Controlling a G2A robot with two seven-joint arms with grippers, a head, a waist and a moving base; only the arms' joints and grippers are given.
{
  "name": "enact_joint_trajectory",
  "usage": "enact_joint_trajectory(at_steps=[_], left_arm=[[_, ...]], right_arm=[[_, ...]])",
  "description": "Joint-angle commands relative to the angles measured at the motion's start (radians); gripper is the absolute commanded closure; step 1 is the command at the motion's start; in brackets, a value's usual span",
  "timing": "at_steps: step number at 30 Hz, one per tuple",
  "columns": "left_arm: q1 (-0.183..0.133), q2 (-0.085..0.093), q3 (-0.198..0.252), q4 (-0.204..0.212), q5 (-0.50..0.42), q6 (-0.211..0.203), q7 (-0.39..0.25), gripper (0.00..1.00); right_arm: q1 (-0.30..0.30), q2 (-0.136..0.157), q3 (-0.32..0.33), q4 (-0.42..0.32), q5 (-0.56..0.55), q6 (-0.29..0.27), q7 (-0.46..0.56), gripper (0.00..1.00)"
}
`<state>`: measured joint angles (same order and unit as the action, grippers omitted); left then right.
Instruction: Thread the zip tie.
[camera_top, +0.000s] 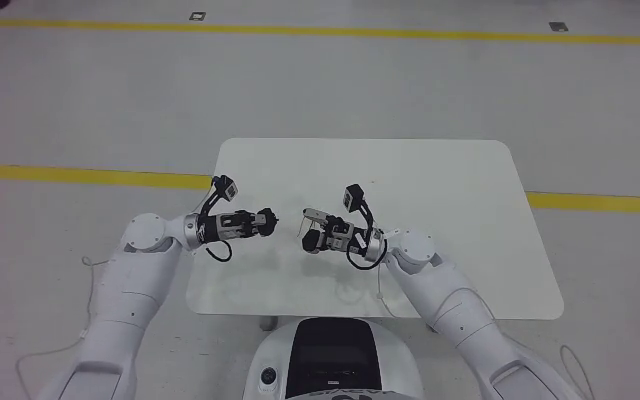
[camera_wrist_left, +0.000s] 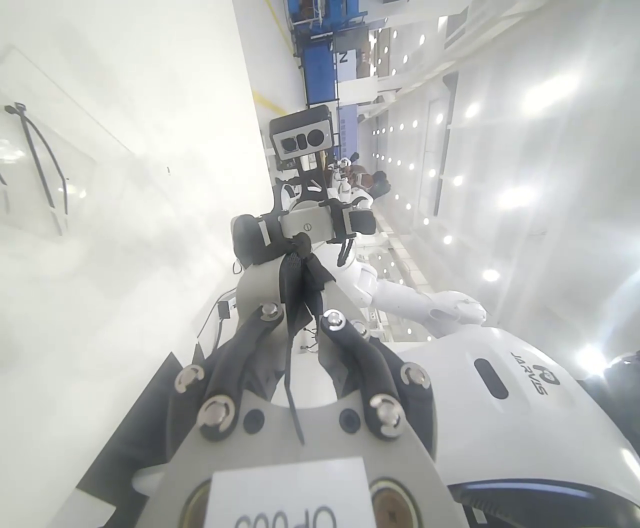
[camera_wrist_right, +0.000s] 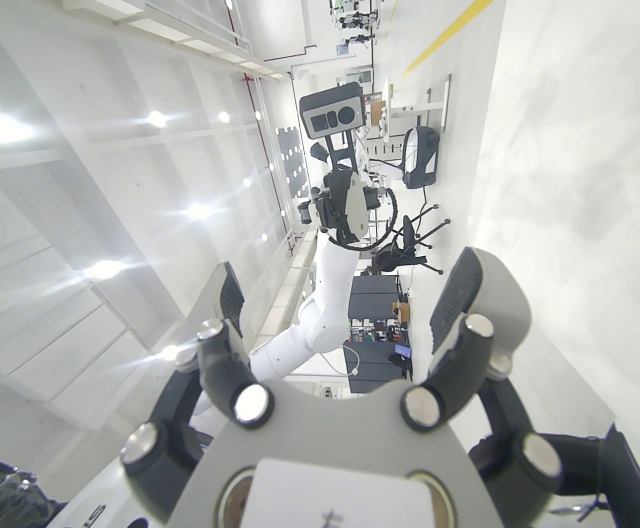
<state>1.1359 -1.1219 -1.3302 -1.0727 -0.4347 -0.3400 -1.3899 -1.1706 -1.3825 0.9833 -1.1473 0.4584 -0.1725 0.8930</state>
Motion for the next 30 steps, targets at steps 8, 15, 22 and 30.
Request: enact_joint_trajectory(at_steps=[8,15,22,30], left_arm=[[0.006,-0.002,0.015,-0.005,0.012,0.000,0.076,1.00],[-0.005,-0.014,-0.007,0.018,-0.019,0.000,0.134,1.00],[-0.007,-0.014,-0.008,0.020,-0.020,0.000,0.135,1.00],[-0.007,-0.014,-0.008,0.020,-0.020,0.000,0.135,1.00]], right_arm=[[0.000,0.000,0.000,0.000,0.000,0.000,0.000,0.00],[0.000,0.000,0.000,0.000,0.000,0.000,0.000,0.00],[0.000,0.000,0.000,0.000,0.000,0.000,0.000,0.00],[0.000,0.000,0.000,0.000,0.000,0.000,0.000,0.00]])
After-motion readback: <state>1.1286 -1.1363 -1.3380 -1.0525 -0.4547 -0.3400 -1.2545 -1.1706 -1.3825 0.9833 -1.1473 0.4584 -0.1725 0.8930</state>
